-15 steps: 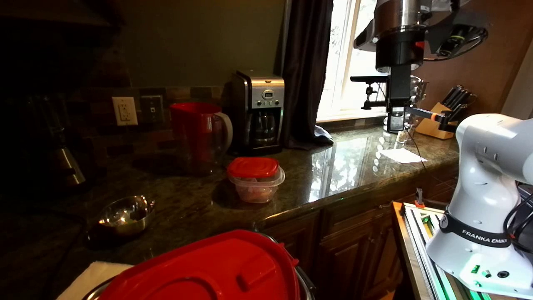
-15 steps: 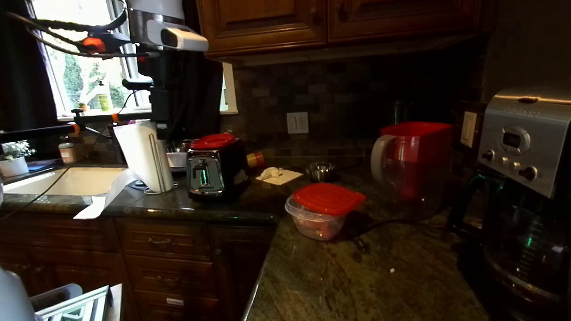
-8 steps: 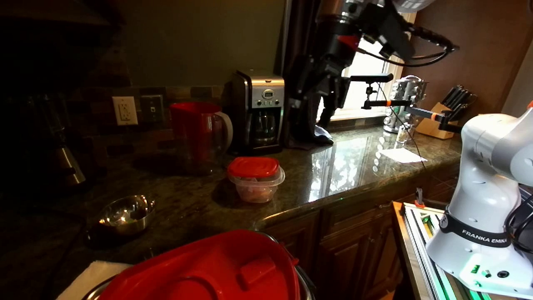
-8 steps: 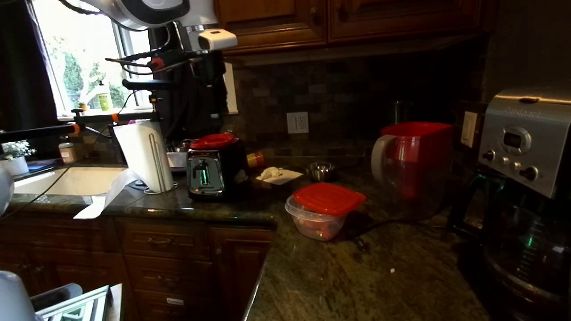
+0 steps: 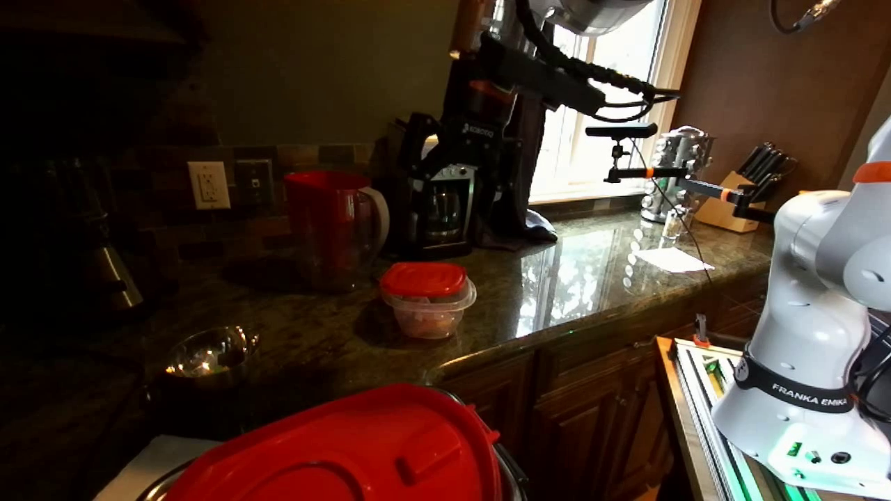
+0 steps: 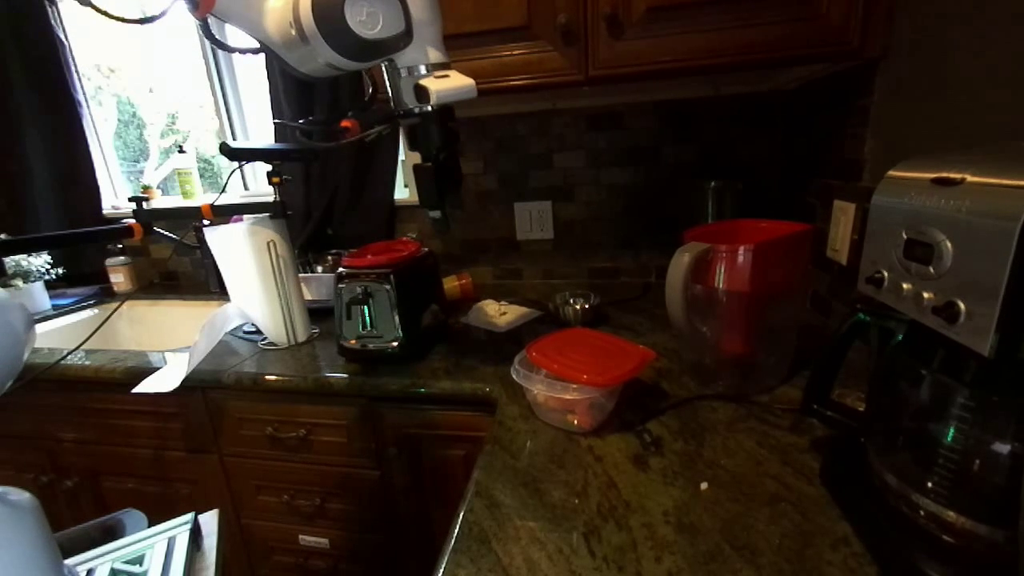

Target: Put the silver bowl on the toaster

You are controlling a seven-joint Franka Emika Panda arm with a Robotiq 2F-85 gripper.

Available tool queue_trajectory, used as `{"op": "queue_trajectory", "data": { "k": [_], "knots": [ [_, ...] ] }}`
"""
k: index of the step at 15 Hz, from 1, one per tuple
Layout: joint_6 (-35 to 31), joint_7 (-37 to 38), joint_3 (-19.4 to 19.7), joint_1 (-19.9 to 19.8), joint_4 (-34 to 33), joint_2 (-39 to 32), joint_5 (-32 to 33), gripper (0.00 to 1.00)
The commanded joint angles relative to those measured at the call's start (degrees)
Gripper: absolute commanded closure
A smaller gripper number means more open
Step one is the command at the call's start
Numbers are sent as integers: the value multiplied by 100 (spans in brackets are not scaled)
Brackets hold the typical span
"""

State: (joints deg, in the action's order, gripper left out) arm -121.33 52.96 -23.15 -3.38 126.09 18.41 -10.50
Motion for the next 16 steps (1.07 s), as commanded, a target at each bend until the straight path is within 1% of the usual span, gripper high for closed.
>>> {"op": "queue_trajectory", "data": {
  "k": [1, 2, 3, 4, 5, 6, 7, 8, 9, 10, 11, 12, 13, 14, 16],
  "knots": [
    [-350, 972, 256, 315, 136, -94, -3, 0],
    [-669, 1368, 183, 345, 49, -348, 63, 0],
    [-1258, 1825, 12, 310, 11, -607, 415, 0],
    [-1692, 2151, -339, 24, -58, -800, 518, 0],
    [-2057, 2551, -497, -24, -218, -1135, 898, 0],
    [-2340, 2959, -311, 262, -315, -1431, 1460, 0],
    [-2477, 3278, -717, -88, -466, -1689, 1936, 0],
    [-2479, 3541, -914, -235, -601, -1906, 2414, 0],
    [-2374, 3832, -960, -223, -778, -2143, 2884, 0],
    [-2196, 4142, -914, -133, -987, -2413, 3361, 0],
    [-1911, 4498, -176, 658, -1317, -2823, 3782, 0],
    [-1702, 4429, 1, 845, -1501, -2994, 3645, 0],
    [-1694, 4174, 183, 1023, -1583, -3044, 3290, 0],
    [-2009, 4052, 376, 1120, -1079, -2576, 3222, 0],
    [-1946, 4036, 590, 1342, -1371, -2908, 3189, 0]
  ]
}}
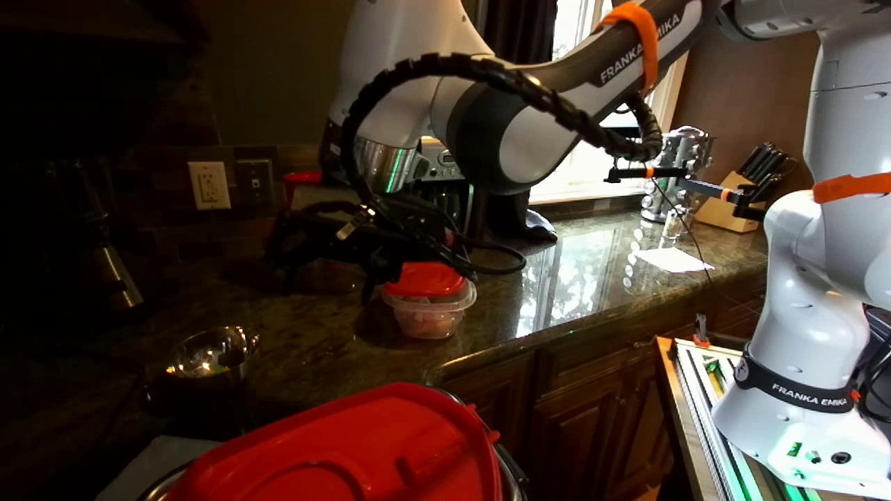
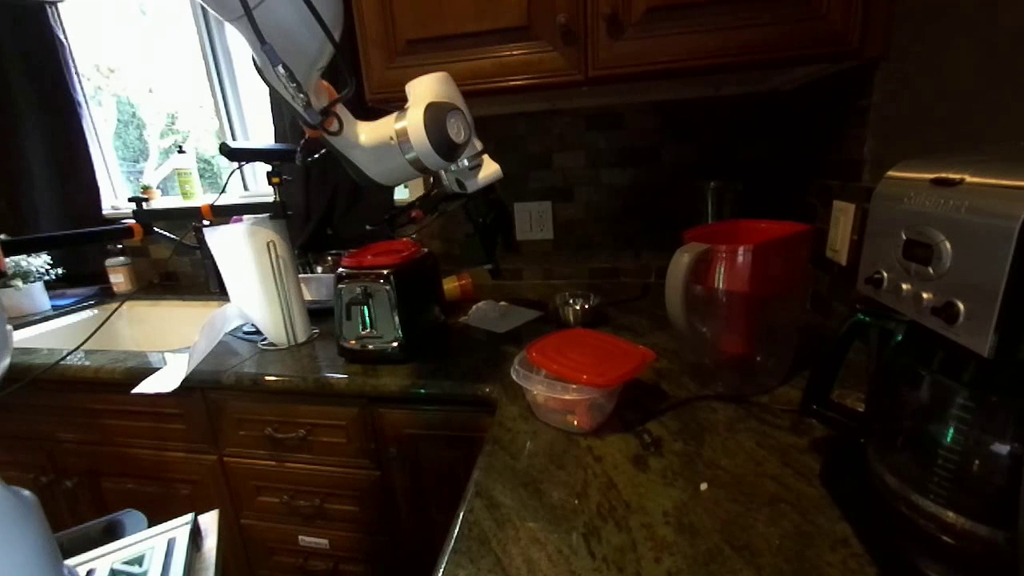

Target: Put the silver bowl on the toaster

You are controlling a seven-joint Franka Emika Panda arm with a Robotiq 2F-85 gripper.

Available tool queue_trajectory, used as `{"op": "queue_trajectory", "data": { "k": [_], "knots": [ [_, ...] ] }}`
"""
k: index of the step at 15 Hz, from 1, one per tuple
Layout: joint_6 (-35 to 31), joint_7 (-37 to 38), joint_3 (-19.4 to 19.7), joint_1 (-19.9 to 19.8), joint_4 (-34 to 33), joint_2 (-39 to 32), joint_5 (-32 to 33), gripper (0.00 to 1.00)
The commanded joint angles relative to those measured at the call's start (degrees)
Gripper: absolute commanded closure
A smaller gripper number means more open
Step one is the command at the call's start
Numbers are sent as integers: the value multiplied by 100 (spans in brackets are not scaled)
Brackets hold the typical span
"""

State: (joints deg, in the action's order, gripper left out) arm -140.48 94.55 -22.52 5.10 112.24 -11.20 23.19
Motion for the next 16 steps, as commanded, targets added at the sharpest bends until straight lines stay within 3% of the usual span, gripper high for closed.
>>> {"op": "queue_trajectory", "data": {
  "k": [1, 4, 11, 14, 16],
  "knots": [
    [-19, -127, 558, 531, -61, -17, -186, 0],
    [128, 546, 1030, 909, -475, -481, 155, 0],
    [115, 140, 1540, 1344, -2079, -2007, -365, 0],
    [274, 93, 1728, 1501, -2736, -2541, -628, 3],
    [361, 193, 1900, 1625, -3079, -2814, -732, 10]
  ]
}}
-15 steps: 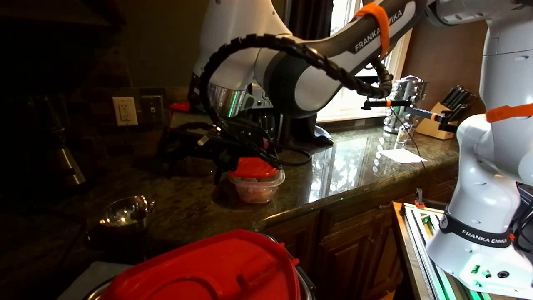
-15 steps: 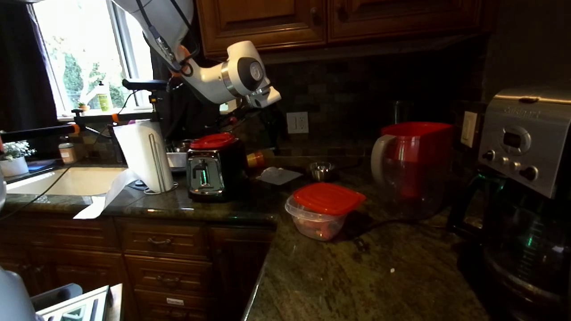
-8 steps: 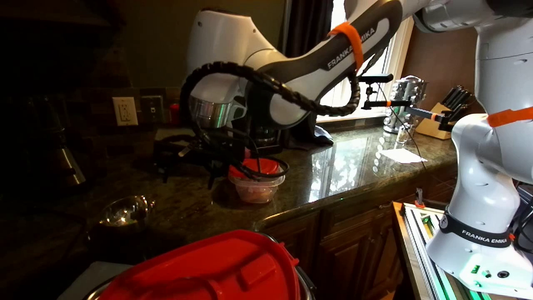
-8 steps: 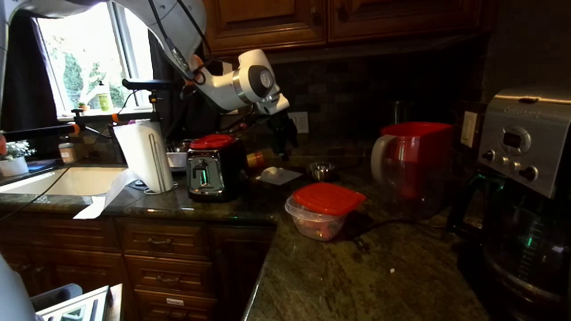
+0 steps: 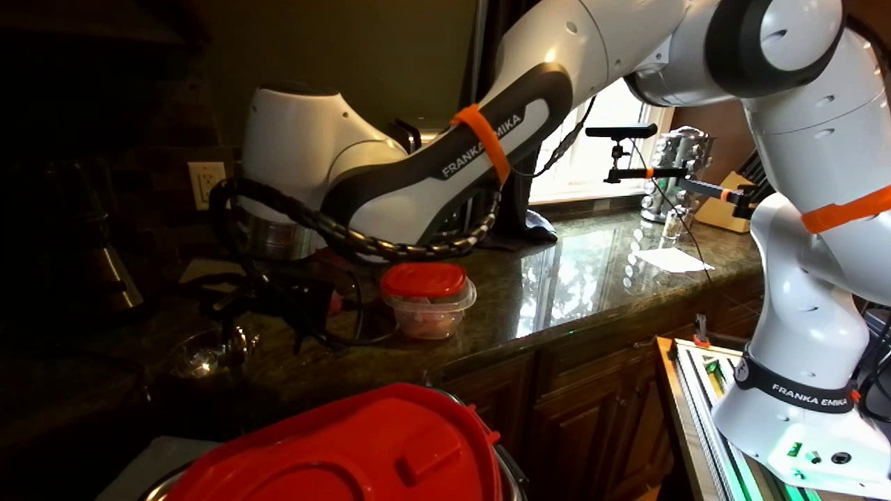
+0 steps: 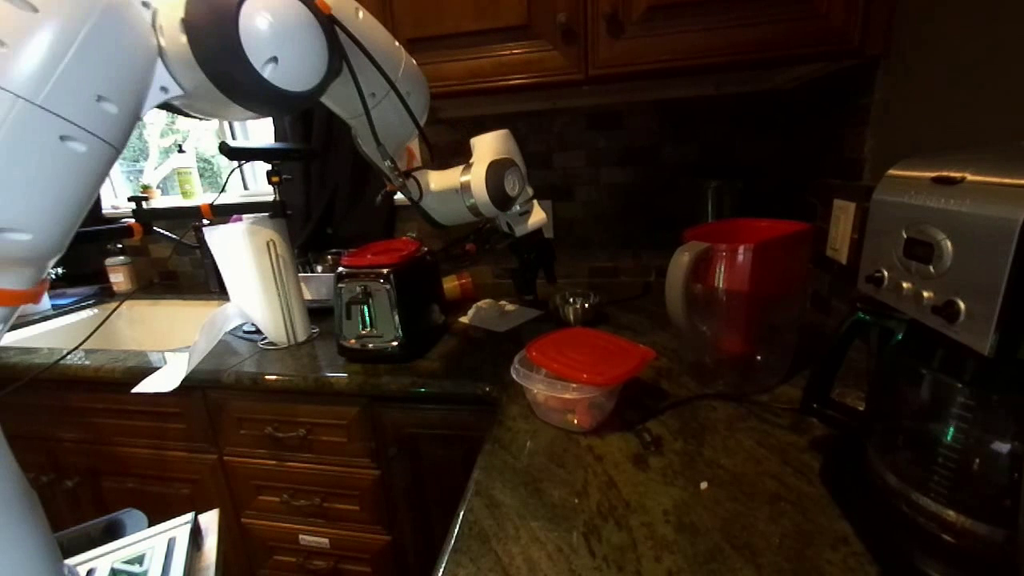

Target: Put the silver bowl on the toaster

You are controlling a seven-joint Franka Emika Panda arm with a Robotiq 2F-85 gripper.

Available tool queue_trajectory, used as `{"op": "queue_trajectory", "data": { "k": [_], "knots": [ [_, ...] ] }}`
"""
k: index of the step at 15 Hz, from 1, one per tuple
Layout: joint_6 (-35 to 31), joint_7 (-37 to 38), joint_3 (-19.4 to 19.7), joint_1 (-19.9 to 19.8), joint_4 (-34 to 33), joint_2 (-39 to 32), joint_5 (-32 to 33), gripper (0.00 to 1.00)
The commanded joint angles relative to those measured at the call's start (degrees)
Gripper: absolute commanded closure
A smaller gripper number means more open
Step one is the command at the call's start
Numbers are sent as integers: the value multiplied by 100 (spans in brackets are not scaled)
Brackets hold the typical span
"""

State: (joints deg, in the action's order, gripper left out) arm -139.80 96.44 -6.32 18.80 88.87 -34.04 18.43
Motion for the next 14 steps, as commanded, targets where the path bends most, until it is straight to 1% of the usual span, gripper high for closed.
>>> {"op": "queue_trajectory", "data": {
  "k": [1, 2, 3, 4, 5, 6, 11, 12, 13, 14],
  "knots": [
    [367, 71, 380, 324, -906, -659, -273, 14],
    [480, 130, 461, 373, -1059, -766, -319, 15],
    [684, 181, 528, 415, -1207, -865, -376, 23],
    [854, 239, 601, 463, -1346, -959, -388, 20],
    [1010, 260, 643, 490, -1476, -1045, -405, 40],
    [1137, 285, 665, 508, -1606, -1129, -420, 49],
    [1380, 442, 739, 589, -2101, -1442, -437, 89],
    [1394, 470, 747, 598, -2176, -1485, -442, 95],
    [1395, 502, 756, 610, -2242, -1519, -443, 99],
    [1399, 529, 773, 625, -2279, -1524, -430, 100]
  ]
}}
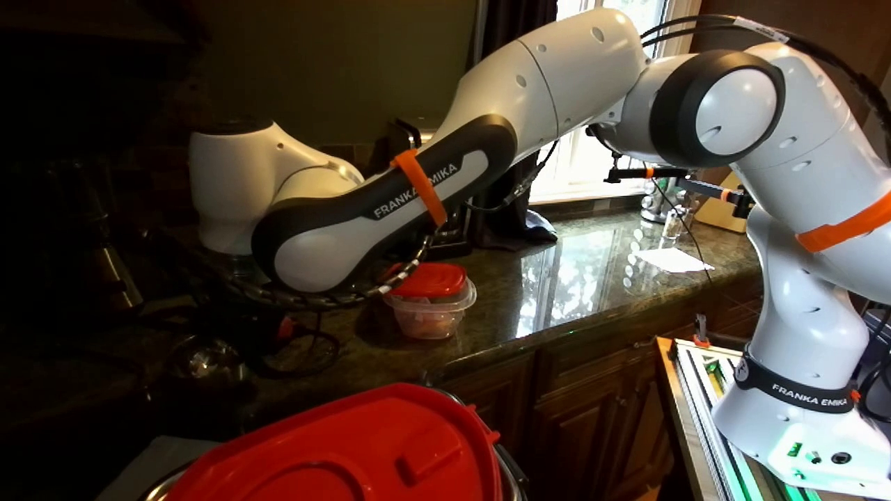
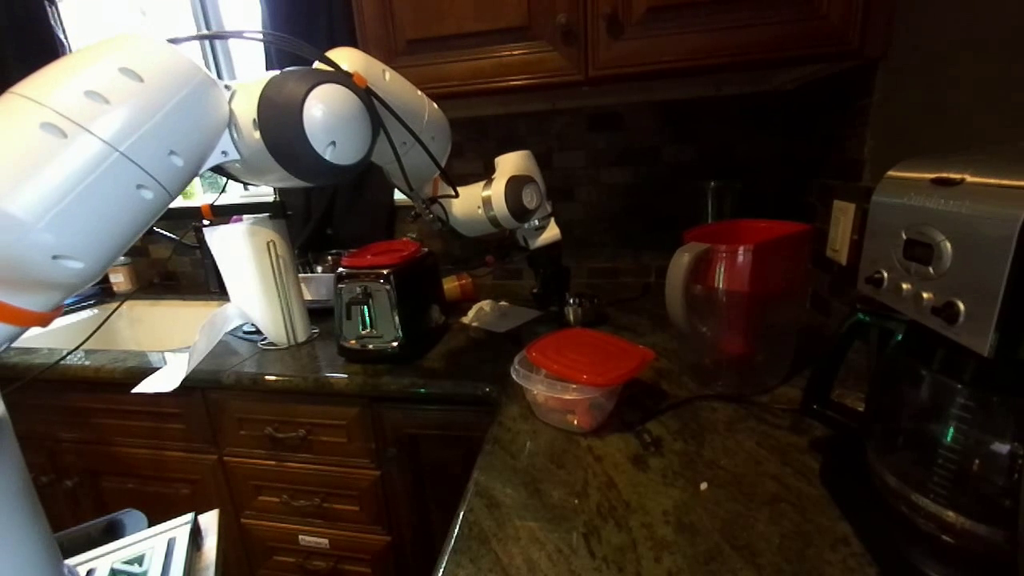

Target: Put the silver bowl on the toaster

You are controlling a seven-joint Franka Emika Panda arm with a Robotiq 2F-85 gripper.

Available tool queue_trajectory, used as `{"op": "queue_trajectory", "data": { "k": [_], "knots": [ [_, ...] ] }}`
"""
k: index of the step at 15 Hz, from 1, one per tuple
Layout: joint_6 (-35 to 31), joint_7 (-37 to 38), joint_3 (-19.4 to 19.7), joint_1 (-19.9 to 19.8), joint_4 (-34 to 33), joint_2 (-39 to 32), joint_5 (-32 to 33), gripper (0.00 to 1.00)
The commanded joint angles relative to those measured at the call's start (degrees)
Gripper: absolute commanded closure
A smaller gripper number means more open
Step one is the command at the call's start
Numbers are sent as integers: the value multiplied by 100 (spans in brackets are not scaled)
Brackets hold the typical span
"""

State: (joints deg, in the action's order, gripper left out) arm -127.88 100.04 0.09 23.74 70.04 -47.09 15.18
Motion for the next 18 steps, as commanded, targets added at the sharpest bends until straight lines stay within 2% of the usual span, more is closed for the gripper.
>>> {"op": "queue_trajectory", "data": {
  "k": [1, 3, 7, 9, 12, 18],
  "knots": [
    [201, 197, 158, 144, -404, -178, -83, 100],
    [193, 160, 82, 65, -225, 46, -17, 99],
    [-97, 182, 86, -81, 744, 957, -33, 99],
    [78, -190, -48, -223, 1309, 1457, -88, 99],
    [-63, -653, -223, -392, 2041, 2100, -390, 99],
    [-234, -935, -441, -571, 3510, 3598, -748, 99]
  ]
}}
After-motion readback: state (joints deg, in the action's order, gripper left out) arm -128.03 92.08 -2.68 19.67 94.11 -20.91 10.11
